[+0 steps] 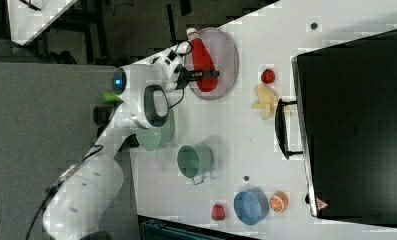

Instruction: Pick ketchup from plate and place it on table.

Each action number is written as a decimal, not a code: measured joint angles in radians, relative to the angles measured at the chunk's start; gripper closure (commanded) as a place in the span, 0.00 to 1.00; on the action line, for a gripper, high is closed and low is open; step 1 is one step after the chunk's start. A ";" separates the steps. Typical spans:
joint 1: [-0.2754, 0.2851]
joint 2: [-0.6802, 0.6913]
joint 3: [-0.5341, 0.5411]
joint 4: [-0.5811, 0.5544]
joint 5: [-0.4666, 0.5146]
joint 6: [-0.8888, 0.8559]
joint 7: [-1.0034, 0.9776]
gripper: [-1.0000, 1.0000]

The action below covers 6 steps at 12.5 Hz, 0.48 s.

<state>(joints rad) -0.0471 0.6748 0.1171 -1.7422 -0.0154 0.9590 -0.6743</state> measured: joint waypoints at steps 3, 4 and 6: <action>-0.002 -0.139 -0.010 -0.004 0.011 -0.118 0.017 0.37; -0.002 -0.183 -0.011 0.005 0.011 -0.174 0.023 0.37; -0.004 -0.272 -0.011 0.009 0.013 -0.294 0.072 0.37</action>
<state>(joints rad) -0.0515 0.4028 0.1060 -1.7334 -0.0023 0.6650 -0.6025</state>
